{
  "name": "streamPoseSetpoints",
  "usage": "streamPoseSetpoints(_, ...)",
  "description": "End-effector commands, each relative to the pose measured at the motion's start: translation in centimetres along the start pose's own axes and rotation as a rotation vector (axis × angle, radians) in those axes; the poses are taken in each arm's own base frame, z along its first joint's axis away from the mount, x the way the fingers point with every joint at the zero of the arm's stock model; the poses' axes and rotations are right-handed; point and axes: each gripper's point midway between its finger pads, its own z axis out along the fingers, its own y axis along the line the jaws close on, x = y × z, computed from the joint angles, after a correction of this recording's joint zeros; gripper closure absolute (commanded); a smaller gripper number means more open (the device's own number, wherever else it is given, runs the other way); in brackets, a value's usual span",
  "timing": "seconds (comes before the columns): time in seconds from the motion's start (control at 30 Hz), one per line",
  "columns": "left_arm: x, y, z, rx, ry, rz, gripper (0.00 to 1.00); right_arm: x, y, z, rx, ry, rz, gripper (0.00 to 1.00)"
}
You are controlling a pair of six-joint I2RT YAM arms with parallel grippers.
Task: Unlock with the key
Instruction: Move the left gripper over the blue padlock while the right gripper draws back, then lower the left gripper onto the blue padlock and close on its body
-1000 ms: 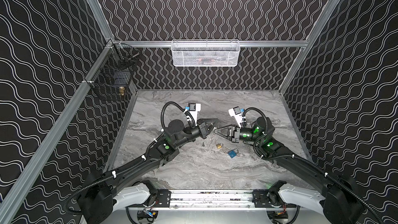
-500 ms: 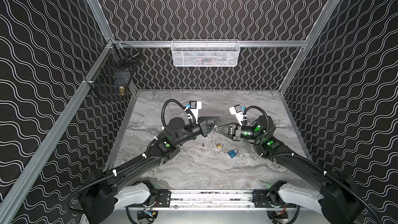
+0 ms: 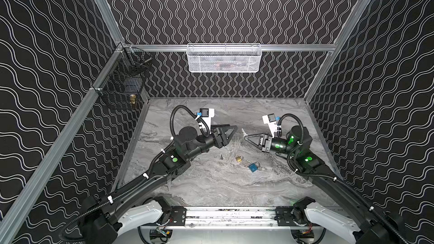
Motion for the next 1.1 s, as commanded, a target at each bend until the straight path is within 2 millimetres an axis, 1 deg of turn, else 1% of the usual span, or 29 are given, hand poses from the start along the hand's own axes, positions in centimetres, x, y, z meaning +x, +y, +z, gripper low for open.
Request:
streamPoseSetpoints(0.0, 2.4, 3.2, -0.7, -0.176, 0.099, 0.018, 0.36, 0.3, -3.3, -1.4, 0.157, -0.013, 0.058, 1.0)
streamPoseSetpoints(0.07, 3.8, 4.5, -1.2, -0.255, 0.154, 0.016, 0.34, 0.1, -4.6, -2.3, 0.231, -0.019, 0.08, 1.0)
streamPoseSetpoints(0.13, 5.2, 4.9, -1.4, -0.295, 0.205, 0.028, 0.32, -0.3, -5.9, -3.2, 0.305, -0.038, 0.107, 1.0)
streamPoseSetpoints(0.2, 6.9, 5.5, -1.5, -0.349, 0.264, 0.043, 0.31, -0.6, -6.7, -3.9, 0.338, -0.05, 0.123, 1.0)
streamPoseSetpoints(0.33, 10.4, 6.1, -1.1, -0.416, 0.385, 0.092, 0.29, -1.0, -8.2, -5.4, 0.4, -0.076, 0.149, 1.0)
streamPoseSetpoints(0.5, 14.1, 6.1, 0.7, -0.438, 0.501, 0.161, 0.29, -1.6, -9.6, -6.7, 0.449, -0.107, 0.164, 1.0)
streamPoseSetpoints(0.57, 15.4, 5.7, 1.7, -0.427, 0.541, 0.194, 0.29, -2.0, -10.2, -7.0, 0.46, -0.115, 0.172, 1.0)
streamPoseSetpoints(0.7, 18.6, 5.6, 3.7, -0.383, 0.639, 0.279, 0.29, -2.7, -11.4, -7.5, 0.484, -0.127, 0.196, 1.0)
streamPoseSetpoints(0.8, 20.7, 6.1, 5.0, -0.378, 0.692, 0.298, 0.29, -3.0, -12.7, -8.0, 0.512, -0.129, 0.229, 1.0)
streamPoseSetpoints(1.07, 24.4, 8.8, 8.5, -0.44, 0.795, 0.378, 0.29, -3.2, -15.3, -9.3, 0.517, -0.157, 0.303, 1.0)
